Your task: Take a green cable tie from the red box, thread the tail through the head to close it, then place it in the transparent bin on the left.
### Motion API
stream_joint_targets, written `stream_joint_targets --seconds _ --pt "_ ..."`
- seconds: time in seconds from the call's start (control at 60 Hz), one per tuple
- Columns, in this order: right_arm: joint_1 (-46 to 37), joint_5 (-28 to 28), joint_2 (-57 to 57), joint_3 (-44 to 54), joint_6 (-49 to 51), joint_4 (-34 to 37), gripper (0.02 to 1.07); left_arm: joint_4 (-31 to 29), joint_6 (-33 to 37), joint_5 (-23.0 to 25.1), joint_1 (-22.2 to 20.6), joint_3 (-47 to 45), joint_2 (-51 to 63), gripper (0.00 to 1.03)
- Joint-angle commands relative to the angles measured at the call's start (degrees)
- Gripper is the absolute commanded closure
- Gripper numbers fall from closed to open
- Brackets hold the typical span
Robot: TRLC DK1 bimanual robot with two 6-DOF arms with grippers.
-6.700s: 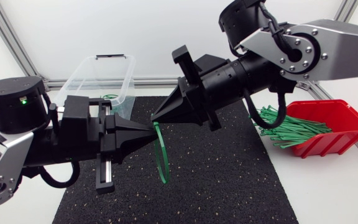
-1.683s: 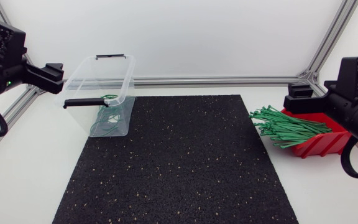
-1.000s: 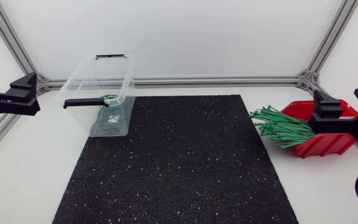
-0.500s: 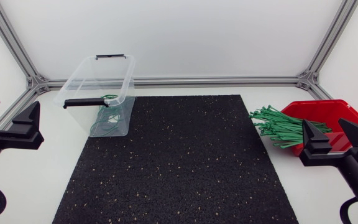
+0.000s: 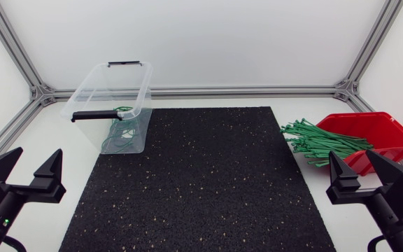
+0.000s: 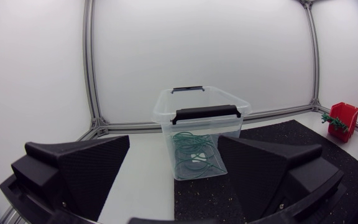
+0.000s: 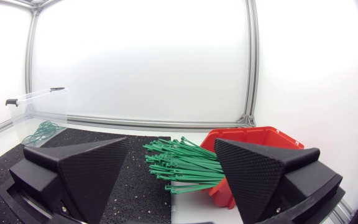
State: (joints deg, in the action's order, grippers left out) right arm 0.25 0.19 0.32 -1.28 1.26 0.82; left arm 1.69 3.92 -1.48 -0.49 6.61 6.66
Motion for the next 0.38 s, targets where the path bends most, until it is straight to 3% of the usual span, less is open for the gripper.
stream_joint_targets --seconds 0.0,0.367 --pt "-0.3 -0.2 -0.3 1.3 -1.3 -0.8 0.07 -0.5 -2.5 0.7 0.4 -3.0 -2.6 0.04" --pt "-0.3 -0.2 -0.3 1.3 -1.3 -0.8 0.07 -1.7 -3.9 1.5 0.5 -6.6 -6.7 0.04"
